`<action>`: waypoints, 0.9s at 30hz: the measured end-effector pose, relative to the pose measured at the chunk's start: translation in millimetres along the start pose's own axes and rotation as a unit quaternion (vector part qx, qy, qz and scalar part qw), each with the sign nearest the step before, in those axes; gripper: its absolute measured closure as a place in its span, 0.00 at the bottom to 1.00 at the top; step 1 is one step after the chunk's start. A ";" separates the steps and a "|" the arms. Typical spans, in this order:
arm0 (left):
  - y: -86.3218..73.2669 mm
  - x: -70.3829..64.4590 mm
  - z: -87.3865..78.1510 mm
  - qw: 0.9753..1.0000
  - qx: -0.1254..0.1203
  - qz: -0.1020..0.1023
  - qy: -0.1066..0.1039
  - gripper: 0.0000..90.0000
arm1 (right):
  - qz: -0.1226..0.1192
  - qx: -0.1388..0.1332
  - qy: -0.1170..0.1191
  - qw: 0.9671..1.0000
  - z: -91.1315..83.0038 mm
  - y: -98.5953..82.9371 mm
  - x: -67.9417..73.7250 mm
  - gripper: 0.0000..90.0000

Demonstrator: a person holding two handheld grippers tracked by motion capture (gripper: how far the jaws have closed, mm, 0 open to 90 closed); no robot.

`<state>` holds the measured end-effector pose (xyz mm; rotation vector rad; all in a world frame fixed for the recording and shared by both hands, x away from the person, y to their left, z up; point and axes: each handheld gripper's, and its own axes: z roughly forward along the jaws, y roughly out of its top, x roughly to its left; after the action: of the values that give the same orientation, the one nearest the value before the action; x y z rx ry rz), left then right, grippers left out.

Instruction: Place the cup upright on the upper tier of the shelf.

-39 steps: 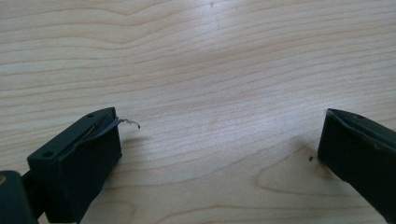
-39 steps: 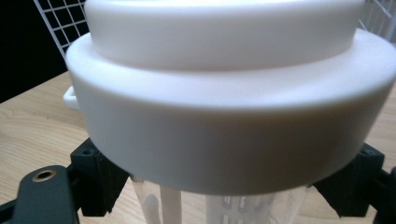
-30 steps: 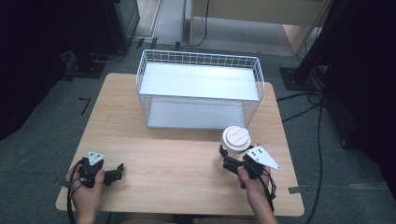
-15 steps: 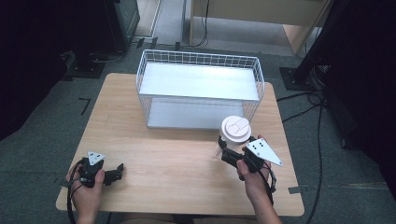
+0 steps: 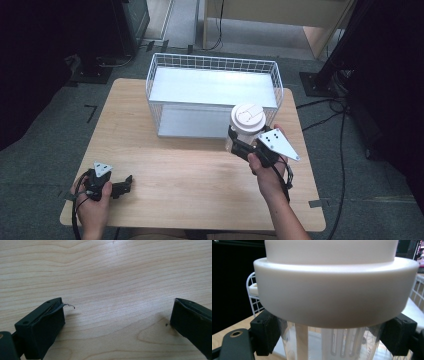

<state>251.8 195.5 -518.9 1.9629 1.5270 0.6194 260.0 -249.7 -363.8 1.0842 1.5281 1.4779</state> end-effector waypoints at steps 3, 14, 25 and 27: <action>0.0 -0.1 0.1 1.000 -0.001 -0.001 0.000 0.00 | -0.008 -0.008 -0.003 1.000 6.1 10.5 2.3 0.18; 0.0 -0.2 0.1 1.000 -0.001 -0.001 0.000 0.00 | -0.008 -0.029 -0.006 1.000 28.7 44.4 2.9 0.18; 0.0 -0.1 0.0 1.000 0.000 0.000 0.000 0.00 | 0.002 -0.035 -0.014 0.999 54.7 64.0 -2.2 0.18; 0.0 0.0 0.0 1.000 0.000 0.000 0.000 0.00 | -0.002 -0.038 -0.017 0.999 60.3 66.4 -3.3 0.18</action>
<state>251.7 195.5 -518.9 1.9626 1.5270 0.6191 322.2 -231.5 -301.6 1.0553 1.4380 1.4952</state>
